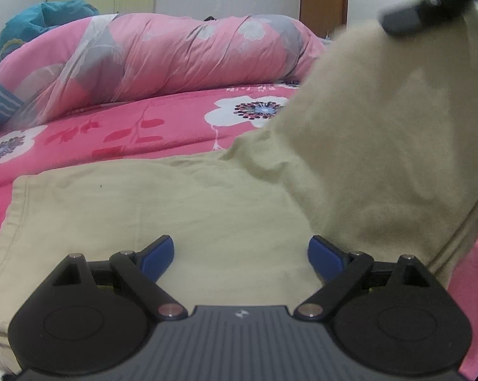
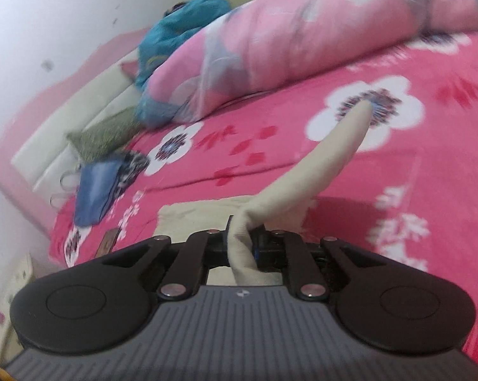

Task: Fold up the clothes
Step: 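Lift the khaki trouser end with the right gripper and fold it over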

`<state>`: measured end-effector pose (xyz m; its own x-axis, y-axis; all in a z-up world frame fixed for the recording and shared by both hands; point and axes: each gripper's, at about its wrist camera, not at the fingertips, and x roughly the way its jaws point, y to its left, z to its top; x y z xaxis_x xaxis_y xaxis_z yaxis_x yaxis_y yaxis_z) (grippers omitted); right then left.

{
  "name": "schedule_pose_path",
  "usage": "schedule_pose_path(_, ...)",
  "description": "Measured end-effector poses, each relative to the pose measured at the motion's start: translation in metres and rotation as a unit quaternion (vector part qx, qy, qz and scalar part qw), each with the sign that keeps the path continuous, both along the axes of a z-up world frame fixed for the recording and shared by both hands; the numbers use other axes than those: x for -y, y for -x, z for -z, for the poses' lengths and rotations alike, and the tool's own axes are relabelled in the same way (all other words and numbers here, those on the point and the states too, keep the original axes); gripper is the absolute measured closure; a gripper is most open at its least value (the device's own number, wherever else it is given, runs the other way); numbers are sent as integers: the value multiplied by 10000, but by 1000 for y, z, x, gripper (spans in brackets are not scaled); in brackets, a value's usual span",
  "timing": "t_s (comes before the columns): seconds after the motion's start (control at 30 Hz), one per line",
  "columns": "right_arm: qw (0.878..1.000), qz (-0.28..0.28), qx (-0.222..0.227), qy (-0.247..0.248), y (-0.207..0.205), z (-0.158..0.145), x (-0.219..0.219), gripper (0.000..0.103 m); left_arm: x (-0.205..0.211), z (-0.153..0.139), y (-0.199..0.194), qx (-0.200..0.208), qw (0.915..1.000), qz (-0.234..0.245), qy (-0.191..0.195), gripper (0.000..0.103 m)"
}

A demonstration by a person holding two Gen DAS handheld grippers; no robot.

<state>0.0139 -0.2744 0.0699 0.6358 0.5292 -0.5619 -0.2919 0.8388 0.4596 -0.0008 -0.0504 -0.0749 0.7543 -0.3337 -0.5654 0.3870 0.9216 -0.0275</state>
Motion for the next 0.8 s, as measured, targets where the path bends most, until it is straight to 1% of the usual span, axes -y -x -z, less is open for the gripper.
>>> schedule_pose_path(0.17, 9978, -451, 38, 484, -9, -19, -55, 96, -6, 0, -2, -7, 9998, 49, 213, 10)
schedule_pose_path(0.27, 9955, -641, 45, 700, -13, -26, -83, 96, -15, -2, -2, -31, 9988, 96, 476, 11)
schedule_pose_path(0.3, 9947, -693, 53, 758, -15, -28, -91, 96, -23, -3, 0, -30, 9977, 90, 670, 12)
schedule_pose_path(0.33, 9941, -730, 65, 797, -17, -31, -98, 96, -36, -7, 5, 19, 9954, -45, 952, 18)
schedule_pose_path(0.37, 9936, -768, 68, 826, -19, -33, -105, 96, -50, -11, 10, 74, 9920, -193, 1242, 20)
schedule_pose_path(0.4, 9933, -806, 44, 826, -22, -32, -111, 96, -64, -15, 16, 129, 9875, -340, 1531, 20)
schedule_pose_path(0.47, 9927, -883, -4, 826, -28, -32, -122, 96, -97, -22, 27, 243, 9790, -434, 1979, 19)
schedule_pose_path(0.5, 9923, -921, -29, 826, -31, -32, -128, 96, -111, -24, 33, 301, 9771, -519, 2039, 19)
schedule_pose_path(0.57, 9916, -1028, -111, 771, -40, -27, -145, 96, -136, -25, 45, 407, 9770, -731, 1964, 19)
schedule_pose_path(0.63, 9909, -1142, -206, 688, -49, -19, -163, 96, -159, -25, 52, 419, 9759, -896, 1944, 20)
schedule_pose_path(0.73, 9886, -1322, -375, 621, -63, 3, -195, 96, -193, -18, 64, 370, 9696, -1169, 2118, 20)
schedule_pose_path(0.8, 9866, -1422, -508, 616, -71, 21, -218, 96, -208, -12, 65, 258, 9654, -1248, 2275, 20)
